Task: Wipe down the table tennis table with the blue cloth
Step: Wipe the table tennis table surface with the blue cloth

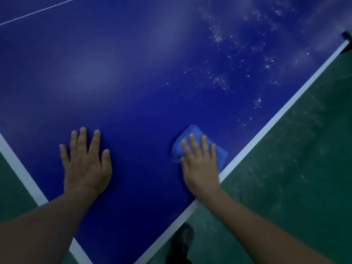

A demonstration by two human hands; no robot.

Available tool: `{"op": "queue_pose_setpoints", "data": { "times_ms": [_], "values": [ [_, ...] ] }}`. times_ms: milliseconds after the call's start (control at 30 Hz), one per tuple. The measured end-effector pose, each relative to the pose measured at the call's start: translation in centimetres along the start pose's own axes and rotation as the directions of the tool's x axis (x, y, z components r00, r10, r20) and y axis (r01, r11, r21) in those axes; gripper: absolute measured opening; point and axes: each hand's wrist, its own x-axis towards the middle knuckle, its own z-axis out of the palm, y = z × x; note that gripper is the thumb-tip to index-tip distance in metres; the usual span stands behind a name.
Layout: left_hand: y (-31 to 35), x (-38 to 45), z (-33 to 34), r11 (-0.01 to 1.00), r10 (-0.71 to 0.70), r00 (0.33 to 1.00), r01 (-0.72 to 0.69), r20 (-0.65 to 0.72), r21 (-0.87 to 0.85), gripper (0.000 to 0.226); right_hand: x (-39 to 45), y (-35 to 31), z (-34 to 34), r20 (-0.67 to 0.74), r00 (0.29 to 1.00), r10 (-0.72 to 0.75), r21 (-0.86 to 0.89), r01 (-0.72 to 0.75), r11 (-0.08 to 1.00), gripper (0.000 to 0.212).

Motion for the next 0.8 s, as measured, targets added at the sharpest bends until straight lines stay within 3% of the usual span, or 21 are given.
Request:
{"op": "queue_pose_setpoints", "data": {
  "times_ms": [67, 100, 167, 233, 300, 367, 433, 567, 800],
  "values": [
    [0.0, 0.0, -0.1, 1.0, -0.005, 1.0, 0.005, -0.003, 0.004, 0.072, -0.9, -0.8, 0.3, 0.049, 0.963, -0.267, 0.009, 0.267, 0.964, 0.051],
    [-0.1, 0.1, -0.1, 1.0, -0.006, 1.0, 0.006, 0.001, 0.006, 0.072, -0.5, 0.0, 0.2, 0.056, 0.944, -0.324, 0.021, 0.323, 0.946, 0.05],
    [0.0, 0.2, -0.1, 1.0, -0.004, 1.0, 0.004, 0.003, 0.012, 0.072, 1.6, 2.7, -0.2, 0.033, 0.967, -0.254, 0.001, 0.254, 0.967, 0.05],
    [0.0, 0.1, 0.0, 1.0, -0.003, 1.0, 0.003, 0.004, 0.018, 0.072, 4.1, 5.5, -1.0, 0.018, 0.999, -0.026, 0.01, 0.026, 1.0, 0.053],
    [0.1, 0.1, 0.0, 1.0, -0.002, 1.0, 0.002, 0.005, 0.017, 0.072, 5.6, 6.8, -1.6, 0.011, 0.986, 0.167, 0.022, -0.168, 0.986, 0.056],
    [0.0, 0.1, 0.1, 1.0, -0.003, 1.0, 0.003, 0.004, 0.016, 0.071, 5.3, 5.6, -1.5, -0.022, 0.966, 0.256, 0.021, -0.256, 0.967, 0.057],
    [0.0, 0.0, 0.2, 1.0, 0.001, 1.0, -0.001, -0.007, 0.022, 0.07, 4.3, 2.6, -1.1, -0.01, 0.978, 0.21, 0.038, -0.209, 0.977, 0.056],
    [0.0, 0.0, 0.5, 0.999, 0.014, 0.999, -0.012, -0.033, 0.035, 0.067, 5.6, -5.1, 0.2, 0.024, 0.999, -0.045, 0.091, 0.043, 0.995, 0.052],
    [-0.4, 0.2, 0.8, 0.999, 0.035, 0.998, -0.033, -0.051, 0.036, 0.066, 21.4, -16.9, 1.0, -0.037, 0.999, 0.022, 0.197, -0.014, 0.98, 0.05]
  ]
}}
